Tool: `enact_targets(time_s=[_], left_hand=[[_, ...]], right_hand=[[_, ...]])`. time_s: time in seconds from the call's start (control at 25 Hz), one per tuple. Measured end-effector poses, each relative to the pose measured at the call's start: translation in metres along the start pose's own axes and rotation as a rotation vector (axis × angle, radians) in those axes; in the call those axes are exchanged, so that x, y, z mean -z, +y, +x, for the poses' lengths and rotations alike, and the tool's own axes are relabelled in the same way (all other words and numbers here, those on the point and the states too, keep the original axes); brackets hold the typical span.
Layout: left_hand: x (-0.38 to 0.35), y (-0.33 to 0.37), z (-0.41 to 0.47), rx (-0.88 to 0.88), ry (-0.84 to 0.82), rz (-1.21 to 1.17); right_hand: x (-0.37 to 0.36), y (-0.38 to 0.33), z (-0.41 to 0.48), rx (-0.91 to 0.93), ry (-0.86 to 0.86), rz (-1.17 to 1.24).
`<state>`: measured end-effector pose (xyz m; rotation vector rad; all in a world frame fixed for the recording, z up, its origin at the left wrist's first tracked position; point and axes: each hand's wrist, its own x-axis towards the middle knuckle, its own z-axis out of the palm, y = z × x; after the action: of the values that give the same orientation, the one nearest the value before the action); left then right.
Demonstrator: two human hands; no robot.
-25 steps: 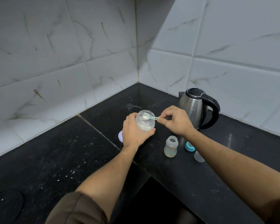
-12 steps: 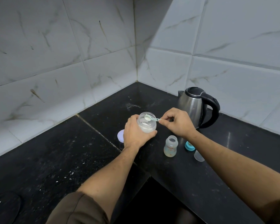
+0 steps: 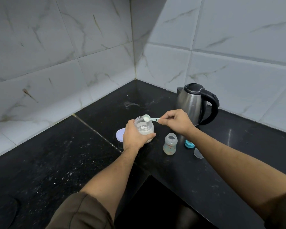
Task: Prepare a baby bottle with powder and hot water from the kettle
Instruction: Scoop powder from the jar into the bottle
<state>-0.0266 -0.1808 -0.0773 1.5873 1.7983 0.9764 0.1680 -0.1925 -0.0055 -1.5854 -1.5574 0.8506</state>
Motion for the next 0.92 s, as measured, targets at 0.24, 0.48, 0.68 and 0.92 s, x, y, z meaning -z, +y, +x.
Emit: enact_targets(time_s=[0.24,0.48,0.68,0.92], left_hand=[[-0.011,-0.016,-0.001,0.092,-0.111,-0.003],[-0.01,-0.027,-0.006,0.151,-0.241,0.041],[0.004,-0.006,-0.021,-0.188,-0.049,0.252],[-0.029,0.027,-0.028,-0.512,-0.093,0.486]], right_hand=[[0.003,0.001,-0.009,-0.231,-0.051,0.259],[0.016,0.017,-0.018,-0.345,0.021,0.348],[0.03,0.03,-0.03,-0.34,0.1,0.378],[0.031,0.045,-0.052,-0.314,0.226,0.354]])
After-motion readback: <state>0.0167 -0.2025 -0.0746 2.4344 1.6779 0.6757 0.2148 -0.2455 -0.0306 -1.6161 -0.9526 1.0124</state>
